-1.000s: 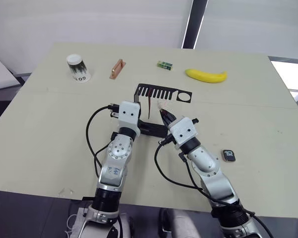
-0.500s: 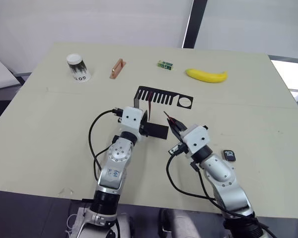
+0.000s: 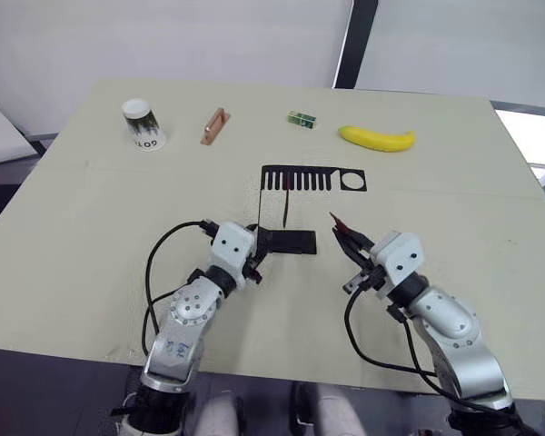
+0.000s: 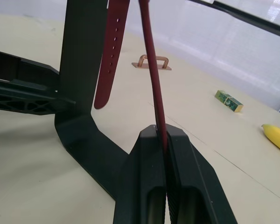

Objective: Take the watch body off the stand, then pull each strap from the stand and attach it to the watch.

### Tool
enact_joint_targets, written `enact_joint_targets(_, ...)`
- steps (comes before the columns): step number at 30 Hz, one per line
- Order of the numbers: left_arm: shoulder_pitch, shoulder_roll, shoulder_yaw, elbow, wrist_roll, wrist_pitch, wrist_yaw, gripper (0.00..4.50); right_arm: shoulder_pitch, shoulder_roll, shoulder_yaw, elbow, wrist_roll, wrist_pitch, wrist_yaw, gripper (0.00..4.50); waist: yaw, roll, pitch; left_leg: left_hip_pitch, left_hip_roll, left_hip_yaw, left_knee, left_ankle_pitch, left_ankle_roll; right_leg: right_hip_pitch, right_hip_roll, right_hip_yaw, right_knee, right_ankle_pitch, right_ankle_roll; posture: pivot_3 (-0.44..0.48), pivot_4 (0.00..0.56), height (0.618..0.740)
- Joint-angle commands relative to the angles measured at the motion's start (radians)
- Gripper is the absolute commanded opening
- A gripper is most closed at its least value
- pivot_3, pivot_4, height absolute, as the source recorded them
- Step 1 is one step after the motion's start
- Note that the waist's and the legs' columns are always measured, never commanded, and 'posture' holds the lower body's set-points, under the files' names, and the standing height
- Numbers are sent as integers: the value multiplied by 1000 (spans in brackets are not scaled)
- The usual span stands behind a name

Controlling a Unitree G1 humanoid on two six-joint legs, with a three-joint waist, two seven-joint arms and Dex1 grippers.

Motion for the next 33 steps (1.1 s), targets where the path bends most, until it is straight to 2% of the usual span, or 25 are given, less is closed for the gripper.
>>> enact_joint_targets(1, 12, 48, 34, -62, -61, -33, -81, 1800, 12, -18, -54, -52, 51, -2, 26, 0, 0, 0, 0, 0, 0, 0, 0, 0, 0, 0, 0, 0, 0, 0, 0, 0, 150, 740)
enact_joint_targets(4, 47, 98, 66, -98, -124, -43, -149, 2634, 39, -37, -80, -64, 78, -3, 42, 0, 0, 0, 0, 0, 0, 0, 0, 0, 0, 0, 0, 0, 0, 0, 0, 0, 150, 740)
enact_joint_targets(7, 100, 149, 107, -154, -228, -43, -243, 4195, 72, -55, -128, -72, 115, -1, 53, 0, -1, 0, 0, 0, 0, 0, -1, 0, 0, 0, 0, 0, 0, 0, 0, 0, 150, 740)
enact_joint_targets(8, 111, 163, 132, -165, -262, -33, -262, 4441, 82, -57, -145, -74, 129, 0, 55, 0, 0, 0, 0, 0, 0, 0, 0, 0, 0, 0, 0, 0, 0, 0, 0, 0, 150, 740)
enact_joint_targets(11, 152, 242, 210, -196, -380, -22, -372, 4441, 108, -78, -201, -77, 175, 5, 74, 0, -2, 1, 0, 0, 0, 0, 0, 0, 0, 0, 0, 0, 0, 0, 0, 0, 150, 740)
enact_joint_targets(14, 212, 361, 277, -247, -588, 76, -532, 4441, 117, -111, -241, -58, 207, -3, 109, 0, -5, 1, 0, 1, 0, 0, -1, 0, 0, 0, 0, 1, 0, 0, 0, 0, 150, 740)
enact_joint_targets(17, 222, 464, 340, -216, -638, 76, -622, 4441, 118, -124, -283, -37, 267, 1, 140, 0, -2, 1, 1, 1, 0, 0, 0, 0, 0, 0, 0, 1, 0, 0, -1, 0, 150, 740)
enact_joint_targets(22, 173, 544, 437, -89, -705, 94, -685, 4441, 153, -164, -331, -45, 385, 69, 213, 0, 1, 1, 1, 0, 0, 0, 0, 0, 0, 1, 0, 0, -1, 0, -1, 0, 150, 740)
enact_joint_targets(27, 21, 606, 462, 114, -765, 142, -775, 4441, 193, -194, -385, -118, 689, 238, 265, 0, 1, 1, 1, 0, 0, -1, 0, 0, 0, 1, 1, 0, -1, 0, -1, 0, 150, 740)
enact_joint_targets(30, -97, 622, 443, 223, -838, 242, -829, 4441, 184, -205, -346, -151, 774, 302, 280, 0, -2, 1, 1, 0, 0, -1, 0, 0, 1, 1, 1, 0, -1, 0, -1, 0, 150, 740)
enact_joint_targets(33, -163, 623, 416, 274, -856, 299, -854, 4441, 164, -196, -304, -169, 810, 334, 277, 0, -4, 1, 1, 1, 0, -1, -1, 0, -1, 0, 1, 0, 0, 0, -1, 0, 150, 740)
